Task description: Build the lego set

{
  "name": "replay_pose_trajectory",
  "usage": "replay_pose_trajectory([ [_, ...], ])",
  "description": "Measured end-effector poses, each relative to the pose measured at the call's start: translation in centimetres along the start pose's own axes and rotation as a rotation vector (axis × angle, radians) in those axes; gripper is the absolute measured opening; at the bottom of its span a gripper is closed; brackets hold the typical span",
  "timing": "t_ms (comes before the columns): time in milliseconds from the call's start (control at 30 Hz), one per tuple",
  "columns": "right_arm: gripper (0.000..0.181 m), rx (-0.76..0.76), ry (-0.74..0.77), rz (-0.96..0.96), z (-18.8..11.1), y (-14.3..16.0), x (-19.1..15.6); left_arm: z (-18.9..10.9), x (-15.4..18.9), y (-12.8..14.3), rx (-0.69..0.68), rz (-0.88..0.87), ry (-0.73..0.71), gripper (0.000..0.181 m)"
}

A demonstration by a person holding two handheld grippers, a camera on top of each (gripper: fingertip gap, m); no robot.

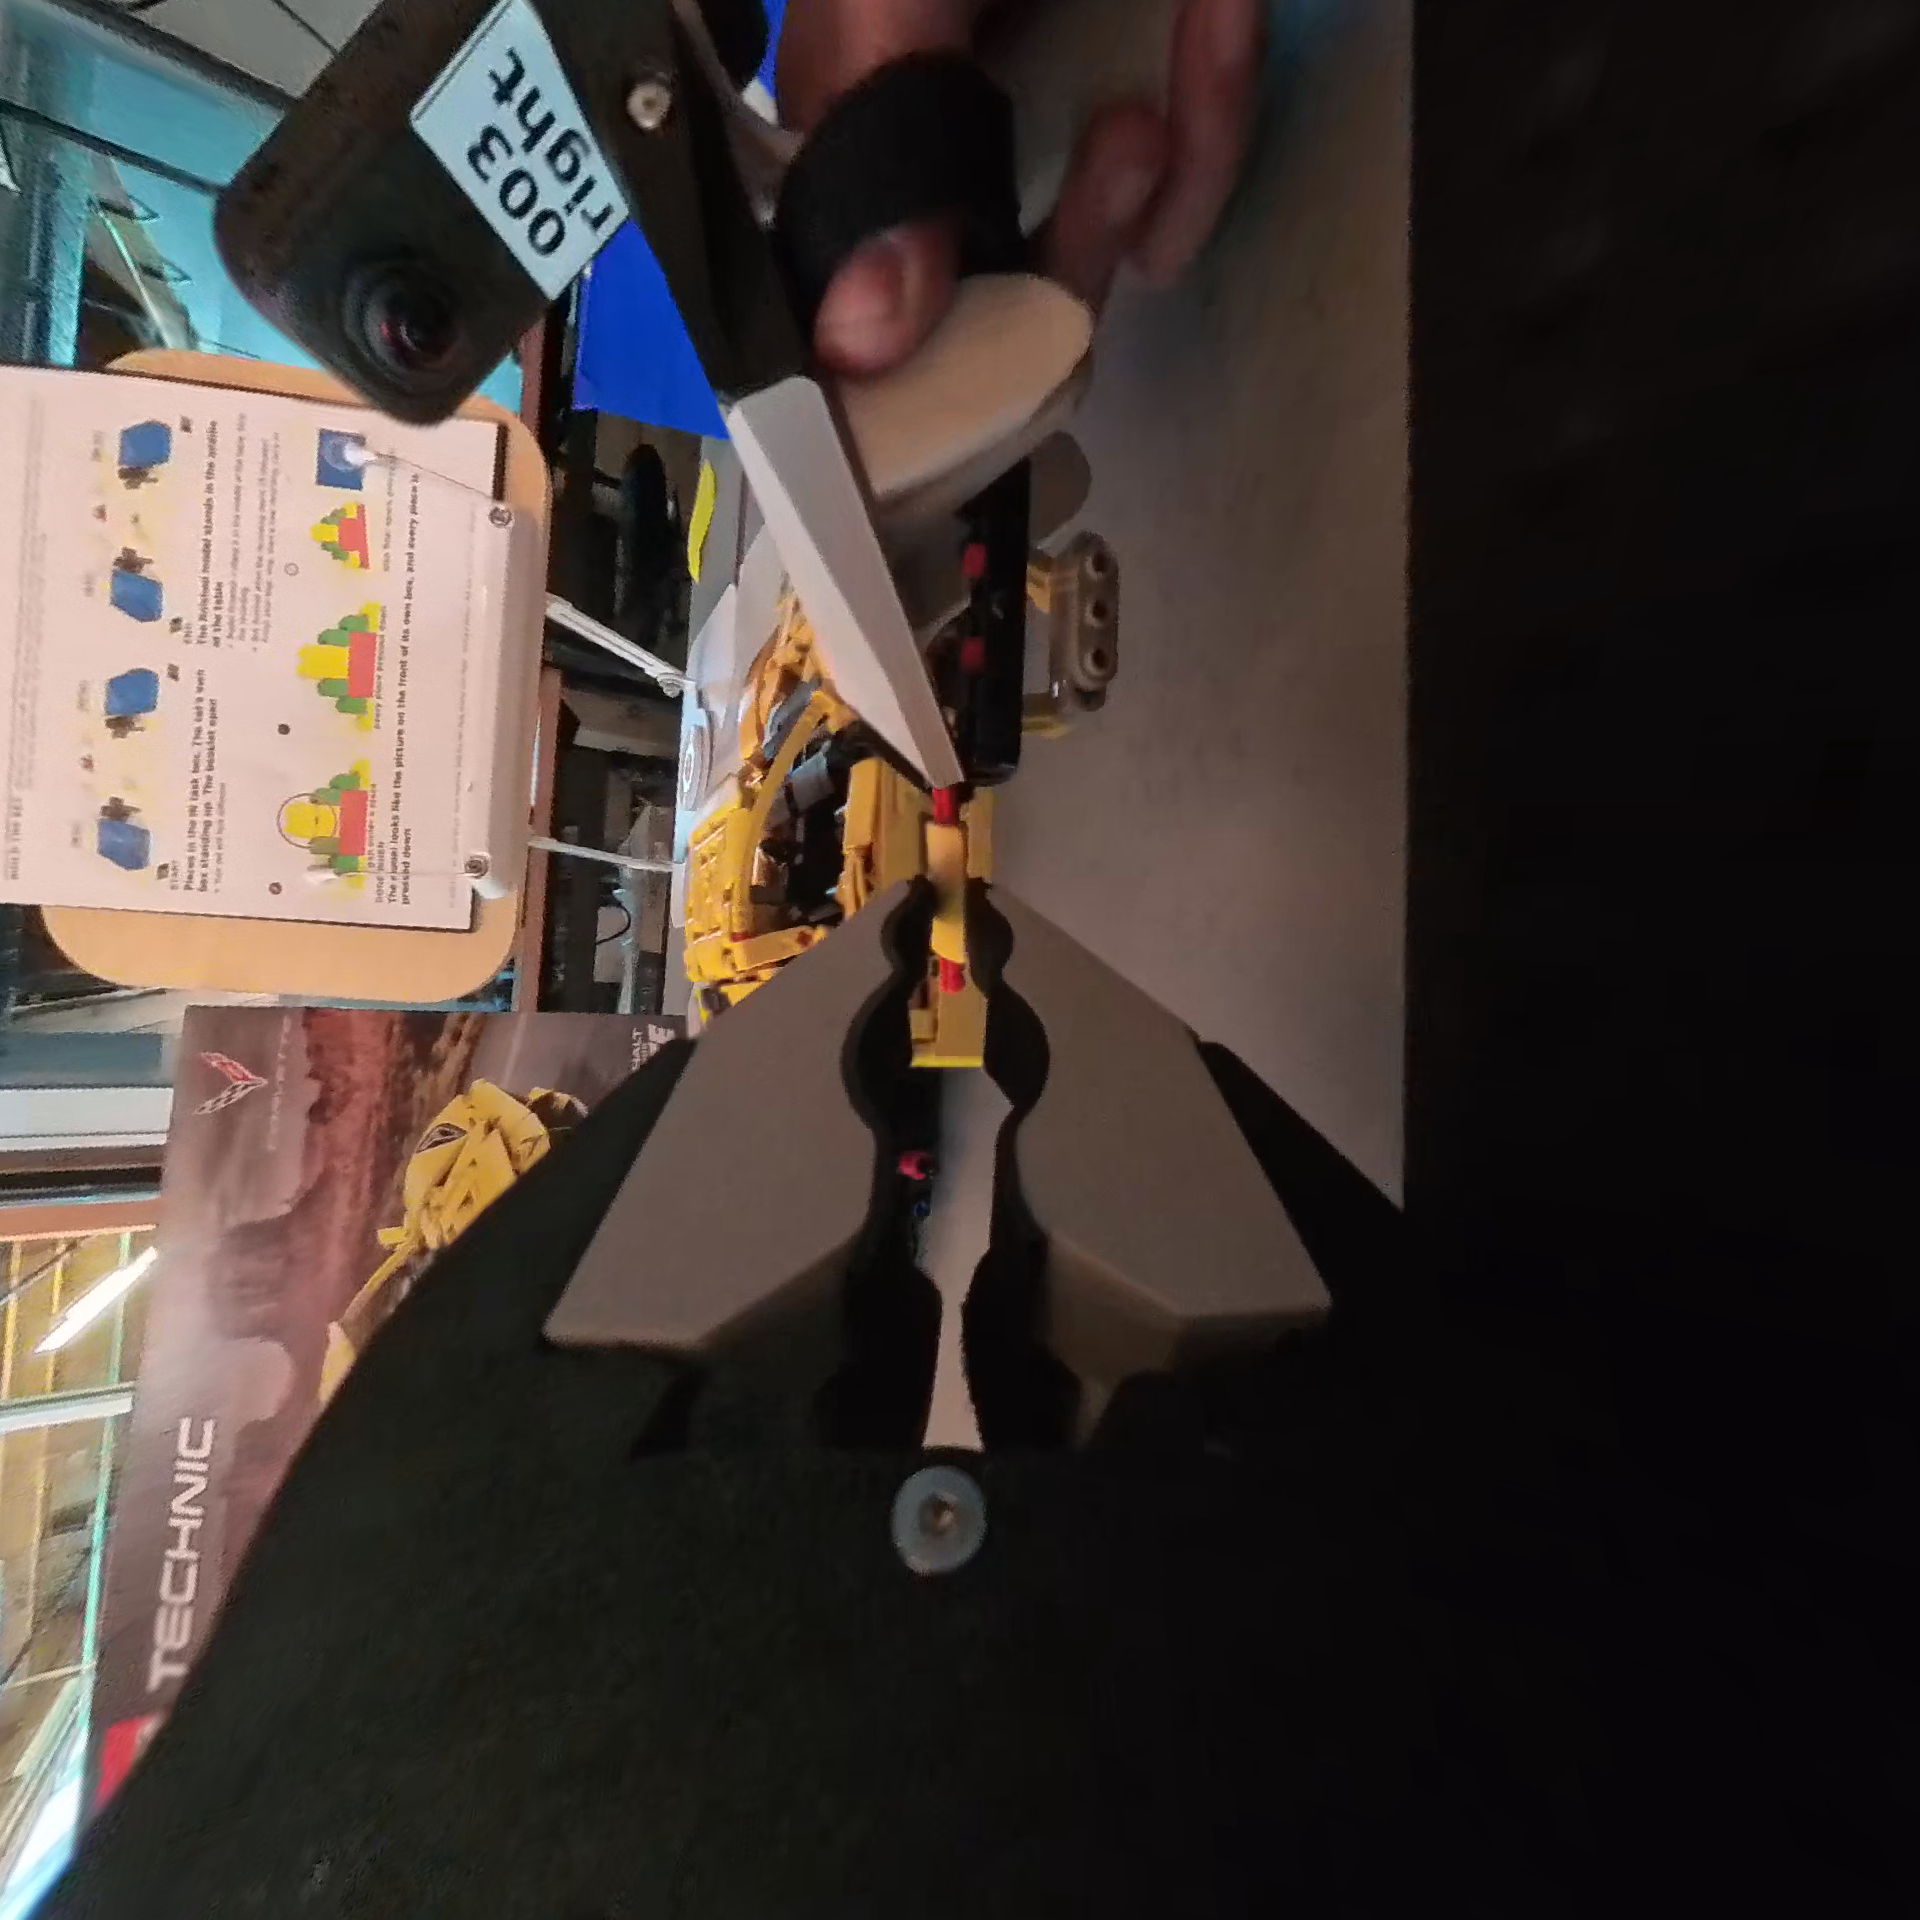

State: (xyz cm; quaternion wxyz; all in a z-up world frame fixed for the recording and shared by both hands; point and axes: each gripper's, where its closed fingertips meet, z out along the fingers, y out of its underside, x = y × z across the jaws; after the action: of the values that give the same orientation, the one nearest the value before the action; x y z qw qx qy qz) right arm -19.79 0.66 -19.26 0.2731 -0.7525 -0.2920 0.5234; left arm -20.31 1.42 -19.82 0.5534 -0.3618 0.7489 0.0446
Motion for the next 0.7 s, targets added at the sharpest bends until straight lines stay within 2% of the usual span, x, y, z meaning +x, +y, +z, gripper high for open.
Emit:
replay_pose_trajectory([
  [167, 0.006, -0.037, 0.155, -0.064, 0.3, 0.2, 1.4, 0.6, 0.3, 0.8, -0.078, 0.086, -0.020, 0.005],
  [567, 0.006, -0.009, 0.136, -0.015, 0.4, 0.0, 1.4, 0.7, 0.2, 0.7, -0.071, 0.015, 0.007, 0.004],
  [700, 0.006, -0.021, 0.113, 0.023, 0.6, 0.3, 1.6, 0.8, 0.5, 0.7, -0.081, 0.052, 0.013, 0.003],
])
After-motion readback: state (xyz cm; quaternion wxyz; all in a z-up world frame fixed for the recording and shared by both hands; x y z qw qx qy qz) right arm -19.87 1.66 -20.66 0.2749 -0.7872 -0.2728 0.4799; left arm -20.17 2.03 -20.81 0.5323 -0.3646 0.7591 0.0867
